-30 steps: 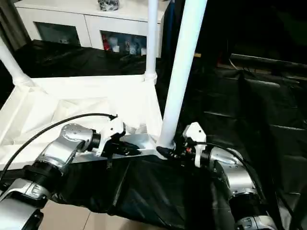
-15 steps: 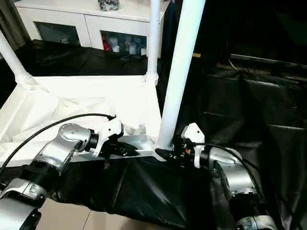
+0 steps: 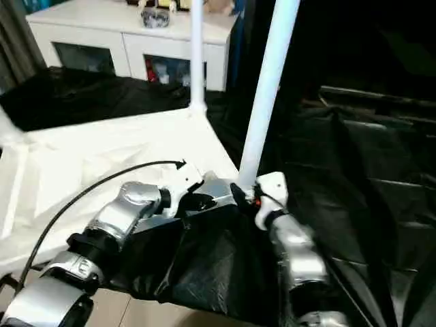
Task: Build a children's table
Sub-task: Rotate leg to tighten
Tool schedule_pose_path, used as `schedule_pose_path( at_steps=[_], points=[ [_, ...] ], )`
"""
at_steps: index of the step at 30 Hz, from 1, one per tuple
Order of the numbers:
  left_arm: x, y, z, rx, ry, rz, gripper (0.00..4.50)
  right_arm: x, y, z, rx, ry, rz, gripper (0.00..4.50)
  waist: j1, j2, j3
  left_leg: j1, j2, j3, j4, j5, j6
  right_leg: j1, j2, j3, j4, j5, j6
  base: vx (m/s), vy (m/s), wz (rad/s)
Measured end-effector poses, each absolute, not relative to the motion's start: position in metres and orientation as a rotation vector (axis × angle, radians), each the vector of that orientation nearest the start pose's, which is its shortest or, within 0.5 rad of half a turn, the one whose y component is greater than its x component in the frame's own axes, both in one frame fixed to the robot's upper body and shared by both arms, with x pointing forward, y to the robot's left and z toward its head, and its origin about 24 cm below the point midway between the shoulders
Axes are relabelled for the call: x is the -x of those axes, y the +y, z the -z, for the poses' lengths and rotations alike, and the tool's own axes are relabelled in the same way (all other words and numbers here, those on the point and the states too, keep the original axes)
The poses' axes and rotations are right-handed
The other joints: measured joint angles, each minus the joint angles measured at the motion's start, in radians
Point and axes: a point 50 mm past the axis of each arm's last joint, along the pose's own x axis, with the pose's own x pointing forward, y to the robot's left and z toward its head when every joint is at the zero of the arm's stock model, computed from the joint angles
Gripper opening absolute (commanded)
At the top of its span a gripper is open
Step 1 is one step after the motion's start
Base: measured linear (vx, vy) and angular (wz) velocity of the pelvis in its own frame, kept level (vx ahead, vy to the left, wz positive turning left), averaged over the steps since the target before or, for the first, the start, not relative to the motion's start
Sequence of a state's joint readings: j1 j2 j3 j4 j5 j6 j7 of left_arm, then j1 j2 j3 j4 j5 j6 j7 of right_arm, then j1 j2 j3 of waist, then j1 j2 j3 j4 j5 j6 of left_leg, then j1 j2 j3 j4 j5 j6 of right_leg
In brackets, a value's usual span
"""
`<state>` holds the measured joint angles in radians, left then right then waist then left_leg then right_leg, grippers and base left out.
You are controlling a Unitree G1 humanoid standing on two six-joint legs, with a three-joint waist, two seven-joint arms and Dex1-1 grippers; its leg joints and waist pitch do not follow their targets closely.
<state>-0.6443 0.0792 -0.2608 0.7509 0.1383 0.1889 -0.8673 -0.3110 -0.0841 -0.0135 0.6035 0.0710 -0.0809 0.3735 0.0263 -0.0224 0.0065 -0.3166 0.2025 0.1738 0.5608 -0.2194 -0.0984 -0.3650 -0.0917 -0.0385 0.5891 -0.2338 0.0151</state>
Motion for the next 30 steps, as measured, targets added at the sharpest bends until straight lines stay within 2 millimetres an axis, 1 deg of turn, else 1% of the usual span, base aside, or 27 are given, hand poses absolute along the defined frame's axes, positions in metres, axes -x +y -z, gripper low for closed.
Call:
schedule_pose_path(
  at_steps=[1, 4, 5, 6, 7, 9, 10, 11, 13, 15, 17, 19, 21, 23, 24, 26, 30],
  points=[
    [-0.323, 0.06, -0.026, -0.313, 0.473, 1.131, 0.0, -0.297, -0.14, 0.004, -0.018, 0.213, -0.393, 3.38, 0.0, 0.0, 0.0, -0.002, 0.0, 0.0, 0.0, 0.0, 0.0, 0.0, 0.0, 0.0, -0.001, 0.0, 0.0, 0.0, 0.0, 0.0],
    [-0.322, 0.06, -0.028, -0.322, 0.461, 1.15, 0.0, -0.297, -0.141, 0.003, -0.025, 0.196, -0.406, 3.45, 0.002, 0.001, 0.0, -0.007, -0.001, 0.0, 0.0, 0.0, 0.0, -0.001, 0.0, 0.001, 0.0, 0.003, 0.0, 0.0, 0.0, 0.0],
    [-0.322, 0.06, -0.029, -0.322, 0.458, 1.157, 0.0, -0.296, -0.143, 0.002, -0.032, 0.192, -0.421, 3.59, 0.003, 0.001, 0.001, -0.007, 0.0, 0.0, 0.0, 0.0, 0.0, -0.001, 0.0, 0.001, 0.0, 0.004, 0.0, 0.0, 0.0, 0.0],
    [-0.322, 0.061, -0.03, -0.325, 0.453, 1.169, 0.0, -0.295, -0.146, 0.001, -0.038, 0.186, -0.448, 3.84, 0.003, 0.002, 0.001, -0.009, 0.0, 0.0, -0.001, 0.0, 0.0, -0.003, 0.0, 0.0, 0.0, 0.004, 0.0, 0.0, 0.0, 0.0],
    [-0.321, 0.062, -0.031, -0.328, 0.448, 1.191, 0.0, -0.292, -0.152, 0.0, -0.031, 0.179, -0.49, 3.86, 0.005, 0.002, 0.002, -0.011, 0.0, 0.0, -0.001, 0.0, 0.0, -0.005, 0.0, 0.0, 0.002, 0.008, -0.004, 0.0, 0.0, 0.0],
    [-0.32, 0.065, -0.033, -0.337, 0.436, 1.225, 0.0, -0.289, -0.155, -0.002, 0.008, 0.17, -0.555, 3.87, 0.006, 0.004, 0.001, -0.016, 0.002, 0.0, -0.001, 0.001, 0.002, -0.01, 0.0, -0.001, 0.006, 0.008, 0.001, 0.0, 0.0, 0.0],
    [-0.319, 0.067, -0.035, -0.346, 0.428, 1.249, 0.0, -0.288, -0.157, -0.005, 0.03, 0.163, -0.59, 4.11, 0.008, 0.007, 0.002, -0.018, 0.003, 0.0, -0.002, 0.004, 0.006, -0.013, 0.002, -0.001, 0.007, 0.007, 0.001, 0.0, 0.0, 0.0],
    [-0.318, 0.07, -0.036, -0.352, 0.426, 1.275, 0.0, -0.288, -0.157, -0.007, 0.045, 0.161, -0.625, 4.25, 0.01, 0.008, 0.002, -0.02, 0.004, 0.0, -0.003, 0.005, 0.007, -0.015, 0.002, -0.002, 0.008, 0.006, 0.001, 0.0, 0.0, 0.0],
    [-0.316, 0.074, -0.039, -0.356, 0.421, 1.329, 0.0, -0.287, -0.158, -0.011, 0.067, 0.154, -0.684, 4.25, 0.012, 0.009, 0.002, -0.024, 0.005, 0.001, -0.003, 0.008, 0.013, -0.019, 0.003, -0.005, 0.01, 0.004, -0.002, 0.0, 0.0, 0.0],
    [-0.314, 0.076, -0.04, -0.363, 0.418, 1.365, 0.0, -0.286, -0.16, -0.013, 0.089, 0.155, -0.741, 4.25, 0.014, 0.01, 0.003, -0.026, 0.004, 0.002, -0.003, 0.007, 0.014, -0.019, 0.003, -0.004, 0.009, 0.003, -0.002, 0.0, 0.0, 0.0],
    [-0.314, 0.079, -0.041, -0.364, 0.415, 1.387, 0.0, -0.284, -0.163, -0.016, 0.1, 0.154, -0.786, 4.25, 0.013, 0.009, 0.004, -0.028, 0.004, 0.002, -0.001, 0.007, 0.015, -0.019, 0.002, -0.004, 0.009, 0.003, -0.003, 0.0, 0.0, 0.0],
    [-0.314, 0.081, -0.043, -0.369, 0.416, 1.394, 0.0, -0.283, -0.166, -0.018, 0.111, 0.154, -0.826, 4.25, 0.01, 0.006, 0.006, -0.03, 0.004, 0.002, 0.002, 0.006, 0.015, -0.02, 0.002, -0.005, 0.008, 0.003, -0.003, 0.0, 0.0, 0.0],
    [-0.313, 0.085, -0.043, -0.369, 0.424, 1.402, 0.0, -0.282, -0.17, -0.02, 0.126, 0.161, -0.859, 4.25, 0.009, 0.007, 0.006, -0.031, 0.004, 0.002, 0.004, 0.006, 0.016, -0.02, 0.001, -0.004, 0.009, 0.003, -0.003, 0.0, 0.0, 0.0],
    [-0.313, 0.087, -0.043, -0.366, 0.431, 1.414, 0.0, -0.282, -0.174, -0.021, 0.137, 0.167, -0.881, 3.98, 0.008, 0.006, 0.007, -0.031, 0.004, 0.002, 0.006, 0.006, 0.016, -0.02, 0.0, -0.004, 0.01, 0.004, -0.003, 0.0, 0.0, 0.0],
    [-0.313, 0.089, -0.043, -0.365, 0.433, 1.417, 0.0, -0.282, -0.176, -0.022, 0.139, 0.166, -0.889, 3.98, 0.007, 0.006, 0.008, -0.031, 0.004, 0.002, 0.007, 0.006, 0.016, -0.02, 0.0, -0.004, 0.011, 0.004, -0.003, 0.0, 0.0, 0.0],
    [-0.313, 0.09, -0.043, -0.364, 0.436, 1.422, 0.0, -0.283, -0.177, -0.025, 0.143, 0.16, -0.909, 3.67, 0.007, 0.006, 0.008, -0.031, 0.005, 0.002, 0.007, 0.006, 0.016, -0.02, 0.0, -0.004, 0.012, 0.003, -0.003, 0.0, 0.0, 0.0],
    [-0.312, 0.091, -0.043, -0.363, 0.437, 1.435, 0.0, -0.283, -0.18, -0.028, 0.139, 0.155, -0.94, 3.33, 0.008, 0.006, 0.008, -0.031, 0.005, 0.002, 0.008, 0.006, 0.016, -0.02, 0.0, -0.005, 0.013, 0.003, -0.003, 0.0, 0.0, 0.0]
  ],
)
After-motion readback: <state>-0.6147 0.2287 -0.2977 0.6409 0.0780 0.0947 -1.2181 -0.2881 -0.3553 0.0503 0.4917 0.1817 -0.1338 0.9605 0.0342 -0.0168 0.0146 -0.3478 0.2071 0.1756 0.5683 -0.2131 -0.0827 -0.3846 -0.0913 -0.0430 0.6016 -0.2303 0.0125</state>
